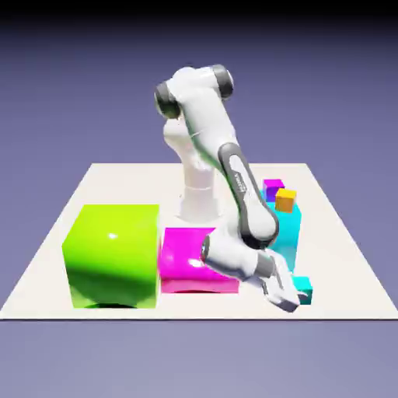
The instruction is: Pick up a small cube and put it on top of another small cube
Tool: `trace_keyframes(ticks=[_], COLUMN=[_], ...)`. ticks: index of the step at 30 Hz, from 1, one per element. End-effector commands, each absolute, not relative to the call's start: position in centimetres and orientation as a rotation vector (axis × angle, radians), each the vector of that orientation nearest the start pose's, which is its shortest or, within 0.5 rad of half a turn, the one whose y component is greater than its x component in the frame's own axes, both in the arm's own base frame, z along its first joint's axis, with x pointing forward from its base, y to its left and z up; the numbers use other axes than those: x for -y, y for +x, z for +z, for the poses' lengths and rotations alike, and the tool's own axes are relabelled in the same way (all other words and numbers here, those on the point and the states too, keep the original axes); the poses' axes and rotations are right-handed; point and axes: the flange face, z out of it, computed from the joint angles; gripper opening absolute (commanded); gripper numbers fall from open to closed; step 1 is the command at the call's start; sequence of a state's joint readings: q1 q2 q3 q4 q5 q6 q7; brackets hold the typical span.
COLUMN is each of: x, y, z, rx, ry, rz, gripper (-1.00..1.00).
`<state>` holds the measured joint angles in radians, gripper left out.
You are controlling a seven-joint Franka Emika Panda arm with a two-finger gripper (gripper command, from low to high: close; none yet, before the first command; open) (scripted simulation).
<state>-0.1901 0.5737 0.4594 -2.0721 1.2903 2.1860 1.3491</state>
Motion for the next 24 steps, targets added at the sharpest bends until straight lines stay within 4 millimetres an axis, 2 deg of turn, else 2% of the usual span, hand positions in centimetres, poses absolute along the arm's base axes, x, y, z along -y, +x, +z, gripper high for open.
trace_keyframes(ticks=[1, 8, 13, 22, 24], x=[-19.1, -21.0, -21.0, -18.5, -17.8], y=[53.1, 50.3, 46.9, 39.4, 39.3], z=[18.7, 28.0, 33.1, 39.9, 39.7], rx=[-2.035, -1.776, -1.64, -1.556, -1.586], ry=[-1.12, -1.467, -1.794, -2.357, -2.416], rz=[1.427, 1.554, 1.623, 1.706, 1.696], gripper=[-1.0, -1.0, -1.0, -1.0, -1.0])
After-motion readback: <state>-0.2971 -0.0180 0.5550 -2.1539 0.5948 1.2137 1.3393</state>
